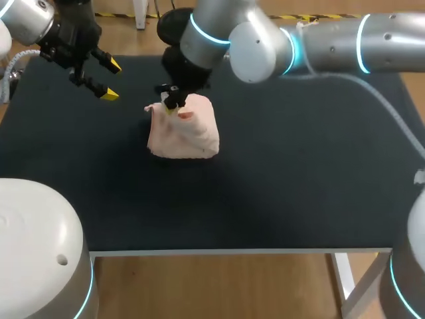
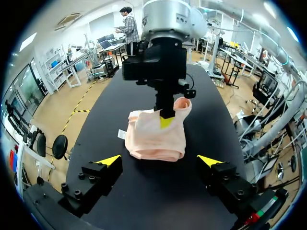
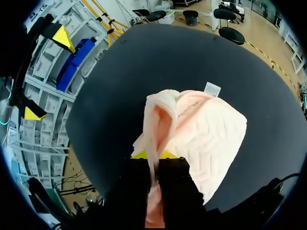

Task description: Fold the towel

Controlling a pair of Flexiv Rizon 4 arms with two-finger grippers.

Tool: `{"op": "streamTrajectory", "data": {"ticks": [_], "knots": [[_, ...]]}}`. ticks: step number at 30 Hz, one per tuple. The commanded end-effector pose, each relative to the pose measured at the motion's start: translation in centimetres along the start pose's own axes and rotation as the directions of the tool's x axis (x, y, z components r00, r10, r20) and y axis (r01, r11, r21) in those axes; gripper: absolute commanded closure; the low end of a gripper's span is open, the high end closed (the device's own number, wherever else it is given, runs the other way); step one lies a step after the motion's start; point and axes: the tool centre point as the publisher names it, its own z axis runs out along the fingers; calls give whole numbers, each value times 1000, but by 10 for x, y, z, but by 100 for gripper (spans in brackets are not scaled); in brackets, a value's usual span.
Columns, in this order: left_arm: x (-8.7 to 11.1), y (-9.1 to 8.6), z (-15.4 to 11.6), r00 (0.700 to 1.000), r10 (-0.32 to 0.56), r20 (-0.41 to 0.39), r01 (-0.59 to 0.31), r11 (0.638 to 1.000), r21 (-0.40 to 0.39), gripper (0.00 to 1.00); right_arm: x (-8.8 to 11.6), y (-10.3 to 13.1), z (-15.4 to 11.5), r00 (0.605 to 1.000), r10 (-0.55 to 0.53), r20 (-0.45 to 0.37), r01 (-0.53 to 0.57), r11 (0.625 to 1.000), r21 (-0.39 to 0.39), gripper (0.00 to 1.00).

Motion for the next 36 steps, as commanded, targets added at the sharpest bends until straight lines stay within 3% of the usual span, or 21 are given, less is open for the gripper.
{"op": "streamTrajectory", "data": {"ticks": [1,12,18,22,23,24,25,29,32,36], "knots": [[0,1,1,1000,3,2,-3,1000,3,0,-1,-1,4,999,-18,-50,17,1000,-24,0],[0,1,1,1000,3,2,-3,1000,3,0,8,-4,-22,989,-88,-119,66,982,-179,0],[0,1,1,1000,3,2,-3,1000,3,0,-12,-17,-51,992,-73,-98,48,970,-238,0],[0,1,1,1000,3,2,-3,1000,3,0,-20,-32,-60,993,-58,-101,34,975,-222,0],[0,1,1,1000,3,2,-3,1000,3,0,-21,-35,-62,993,-56,-104,33,976,-213,36],[0,1,1,1000,3,2,-3,1000,3,0,-21,-39,-64,993,-57,-101,35,977,-210,62],[0,1,1,1000,3,2,-3,1000,3,0,-22,-42,-65,994,-69,-88,49,977,-209,100],[0,1,1,1000,3,2,-3,1000,3,0,-27,-50,-69,988,-64,-138,36,980,-195,100],[0,1,1,1000,3,2,-3,1000,3,0,-19,-59,-69,979,-96,-182,62,981,-184,100],[0,1,1,1000,3,2,-3,1000,3,0,-13,-67,-49,965,-108,-241,77,988,-133,100]]}}
